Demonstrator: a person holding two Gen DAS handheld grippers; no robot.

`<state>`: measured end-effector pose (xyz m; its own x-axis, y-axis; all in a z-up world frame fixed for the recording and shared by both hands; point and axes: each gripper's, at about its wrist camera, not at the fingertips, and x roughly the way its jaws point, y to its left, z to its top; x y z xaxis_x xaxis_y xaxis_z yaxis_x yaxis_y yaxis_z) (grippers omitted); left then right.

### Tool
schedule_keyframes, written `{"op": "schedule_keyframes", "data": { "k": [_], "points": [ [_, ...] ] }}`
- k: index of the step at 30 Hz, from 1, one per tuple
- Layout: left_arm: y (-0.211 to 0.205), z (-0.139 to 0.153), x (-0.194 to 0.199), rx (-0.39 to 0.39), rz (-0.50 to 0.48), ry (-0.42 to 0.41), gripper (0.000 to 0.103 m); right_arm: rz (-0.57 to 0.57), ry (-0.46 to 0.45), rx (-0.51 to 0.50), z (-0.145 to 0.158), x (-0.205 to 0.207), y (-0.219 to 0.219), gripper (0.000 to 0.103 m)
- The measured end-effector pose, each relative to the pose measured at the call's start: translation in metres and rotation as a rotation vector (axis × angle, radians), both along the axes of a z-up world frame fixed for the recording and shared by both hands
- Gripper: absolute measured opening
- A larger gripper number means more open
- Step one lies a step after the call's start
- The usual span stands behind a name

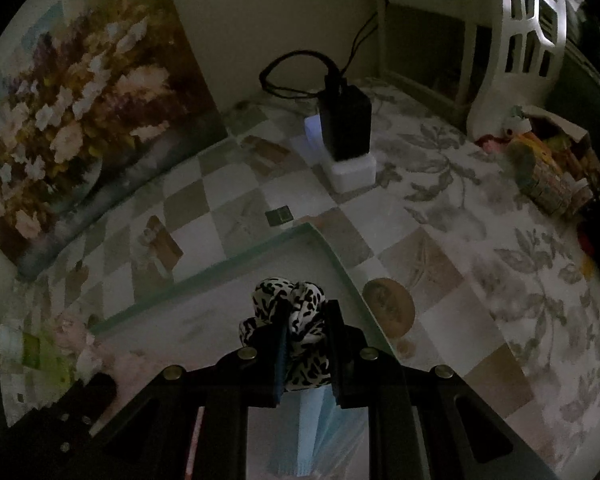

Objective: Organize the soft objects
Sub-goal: 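Carry the cloth and leopard scrunchie over the white tray with both grippers, then open the left gripper to drop the cloth while the right gripper releases the scrunchie, then withdraw both grippers from the tray toward the remaining items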

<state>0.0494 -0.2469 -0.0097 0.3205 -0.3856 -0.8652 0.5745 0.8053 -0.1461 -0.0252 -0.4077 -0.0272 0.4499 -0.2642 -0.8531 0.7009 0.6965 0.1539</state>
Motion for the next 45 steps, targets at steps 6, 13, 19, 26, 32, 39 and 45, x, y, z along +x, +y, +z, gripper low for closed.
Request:
{"op": "schedule_keyframes", "data": {
  "k": [6, 13, 19, 26, 32, 39, 45],
  "points": [
    [0.002, 0.001, 0.001, -0.030, -0.002, 0.034, 0.012, 0.005, 0.011, -0.012, 0.004, 0.002, 0.002, 0.018],
    [0.009, 0.005, 0.006, -0.065, 0.027, 0.074, 0.047, 0.020, 0.024, 0.000, 0.006, 0.004, 0.004, 0.022],
    [0.020, 0.008, 0.013, -0.005, 0.105, 0.072, 0.060, 0.035, 0.022, 0.008, 0.011, 0.004, 0.008, 0.039],
    [0.049, 0.005, 0.030, 0.016, 0.237, 0.106, 0.087, 0.063, 0.035, -0.019, 0.021, 0.005, 0.016, 0.078],
    [0.076, -0.004, 0.045, 0.036, 0.339, 0.144, 0.092, 0.049, 0.024, -0.023, 0.021, 0.002, 0.016, 0.103],
    [0.092, -0.006, 0.051, 0.048, 0.384, 0.154, 0.092, 0.054, 0.035, -0.008, 0.018, 0.005, 0.017, 0.103],
    [0.101, -0.001, 0.054, 0.065, 0.394, 0.144, 0.092, 0.053, 0.046, -0.020, 0.018, 0.005, 0.019, 0.103]
  ]
}}
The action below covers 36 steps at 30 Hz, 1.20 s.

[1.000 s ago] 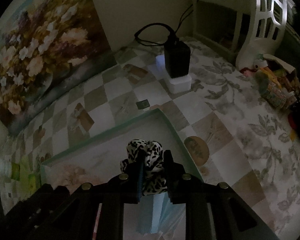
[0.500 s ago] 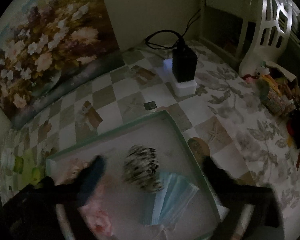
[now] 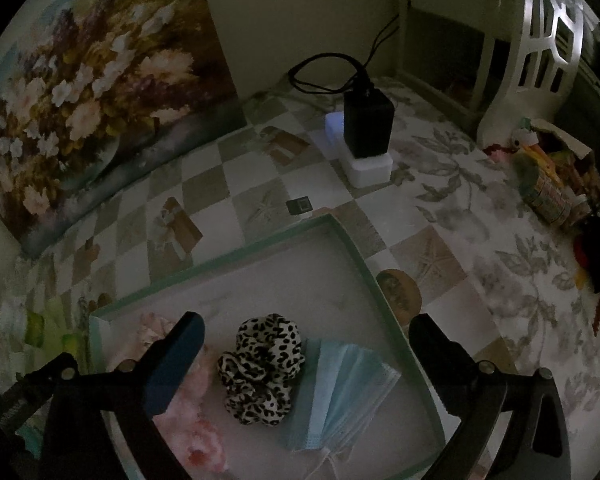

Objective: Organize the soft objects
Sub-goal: 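Withdraw both grippers from the tray toward the remaining items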

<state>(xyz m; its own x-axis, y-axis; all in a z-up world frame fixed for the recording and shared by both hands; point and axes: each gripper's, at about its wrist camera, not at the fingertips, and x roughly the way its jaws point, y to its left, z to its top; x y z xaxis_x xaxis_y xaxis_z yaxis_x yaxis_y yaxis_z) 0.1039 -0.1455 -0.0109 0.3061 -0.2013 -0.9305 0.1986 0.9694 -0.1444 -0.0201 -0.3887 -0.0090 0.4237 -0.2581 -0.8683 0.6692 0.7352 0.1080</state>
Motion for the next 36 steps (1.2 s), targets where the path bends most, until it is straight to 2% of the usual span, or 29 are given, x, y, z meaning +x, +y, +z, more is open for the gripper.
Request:
{"op": "schedule_keyframes", "data": {
  "k": [9, 13, 21, 29, 36],
  "points": [
    [0.037, 0.017, 0.013, 0.033, 0.031, -0.045, 0.092, 0.036, 0.011, -0.041, 0.011, 0.008, 0.020, 0.103],
    [0.063, 0.023, 0.021, 0.058, 0.060, -0.060, 0.092, 0.122, -0.013, -0.056, 0.021, 0.020, 0.047, 0.103],
    [0.140, 0.028, 0.034, 0.140, 0.209, -0.079, 0.092, 0.258, -0.030, -0.023, 0.023, 0.042, 0.098, 0.103],
    [0.214, 0.023, 0.042, 0.103, 0.379, -0.053, 0.092, 0.369, -0.065, -0.003, 0.026, 0.053, 0.144, 0.103],
    [0.242, 0.022, 0.046, 0.052, 0.460, -0.052, 0.092, 0.461, -0.076, -0.009, 0.024, 0.067, 0.178, 0.103]
  ]
}}
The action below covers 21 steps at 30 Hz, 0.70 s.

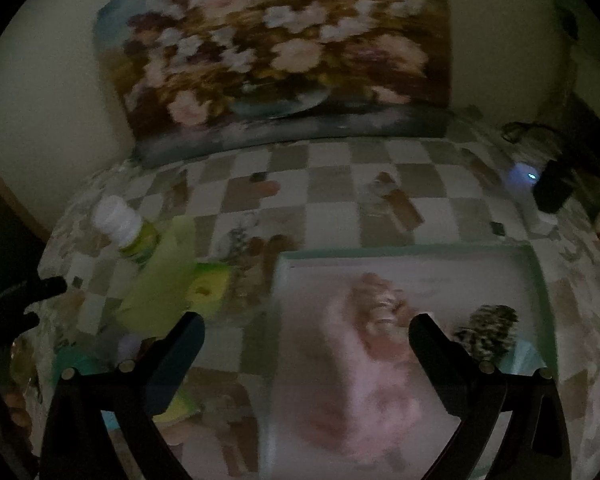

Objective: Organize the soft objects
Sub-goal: 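Withdraw both grippers from the tray toward the remaining items, then lower the left gripper onto the green cloth while the right gripper approaches the green tissue pack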

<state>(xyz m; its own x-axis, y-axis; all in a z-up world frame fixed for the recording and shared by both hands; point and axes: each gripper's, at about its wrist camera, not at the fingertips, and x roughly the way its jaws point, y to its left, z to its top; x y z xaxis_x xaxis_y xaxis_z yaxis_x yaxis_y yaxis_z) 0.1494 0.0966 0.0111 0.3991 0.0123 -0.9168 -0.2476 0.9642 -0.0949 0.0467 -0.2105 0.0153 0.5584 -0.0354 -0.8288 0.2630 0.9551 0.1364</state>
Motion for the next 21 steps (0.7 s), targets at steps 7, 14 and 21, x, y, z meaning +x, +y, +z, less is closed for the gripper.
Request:
{"op": "schedule_keyframes", "data": {
  "k": [7, 14, 21],
  "points": [
    [-0.013, -0.008, 0.009, -0.029, -0.045, 0.016, 0.092, 0.069, 0.005, 0.013, -0.013, 0.016, 0.026, 0.103],
    [-0.039, -0.020, 0.026, -0.046, -0.114, 0.026, 0.092, 0.126, -0.009, -0.005, -0.027, 0.035, 0.044, 0.100],
    [-0.055, -0.041, 0.039, -0.056, -0.148, 0.057, 0.092, 0.192, -0.013, -0.038, -0.041, 0.054, 0.063, 0.090]
  ]
}}
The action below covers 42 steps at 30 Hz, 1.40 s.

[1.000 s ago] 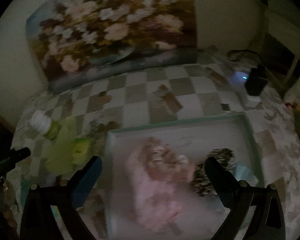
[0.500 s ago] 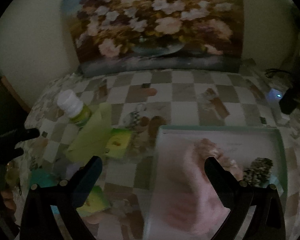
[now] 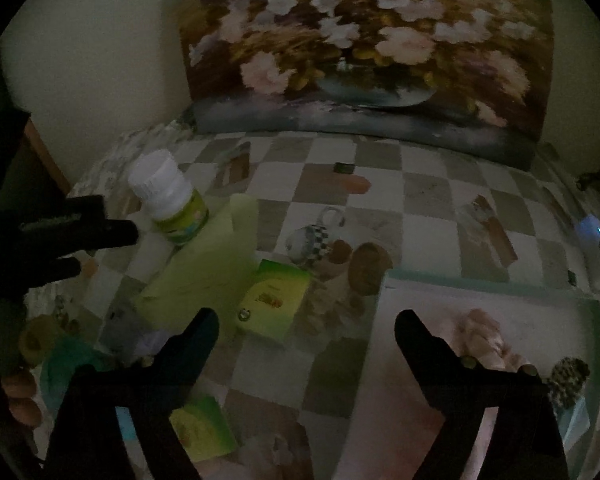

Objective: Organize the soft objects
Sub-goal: 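Lower the left gripper onto the green cloth while the right gripper approaches the green tissue pack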

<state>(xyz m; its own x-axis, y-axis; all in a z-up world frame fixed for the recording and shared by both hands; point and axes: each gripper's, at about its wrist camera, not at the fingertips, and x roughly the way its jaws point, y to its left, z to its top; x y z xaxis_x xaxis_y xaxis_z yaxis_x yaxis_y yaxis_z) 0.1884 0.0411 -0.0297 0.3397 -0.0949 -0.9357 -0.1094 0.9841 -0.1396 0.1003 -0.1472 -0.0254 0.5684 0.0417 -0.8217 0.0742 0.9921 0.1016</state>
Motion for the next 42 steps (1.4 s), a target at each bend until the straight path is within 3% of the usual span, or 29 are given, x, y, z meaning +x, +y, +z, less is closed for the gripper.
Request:
{"op": "schedule_keyframes", "data": {
  "k": [13, 25, 35, 42],
  "points": [
    [-0.019, -0.021, 0.011, -0.012, -0.031, 0.025, 0.092, 0.036, 0.057, -0.018, -0.032, 0.023, 0.014, 0.076],
    [-0.022, -0.034, 0.015, -0.018, -0.029, 0.051, 0.092, 0.057, 0.086, -0.036, -0.053, 0.038, 0.027, 0.075],
    [-0.023, -0.038, 0.018, -0.020, -0.023, 0.063, 0.092, 0.027, 0.095, -0.011, -0.063, 0.044, 0.022, 0.071],
    [-0.025, -0.043, 0.020, -0.014, -0.030, 0.069, 0.092, -0.010, 0.095, 0.020, -0.063, 0.043, 0.009, 0.063]
  ]
}}
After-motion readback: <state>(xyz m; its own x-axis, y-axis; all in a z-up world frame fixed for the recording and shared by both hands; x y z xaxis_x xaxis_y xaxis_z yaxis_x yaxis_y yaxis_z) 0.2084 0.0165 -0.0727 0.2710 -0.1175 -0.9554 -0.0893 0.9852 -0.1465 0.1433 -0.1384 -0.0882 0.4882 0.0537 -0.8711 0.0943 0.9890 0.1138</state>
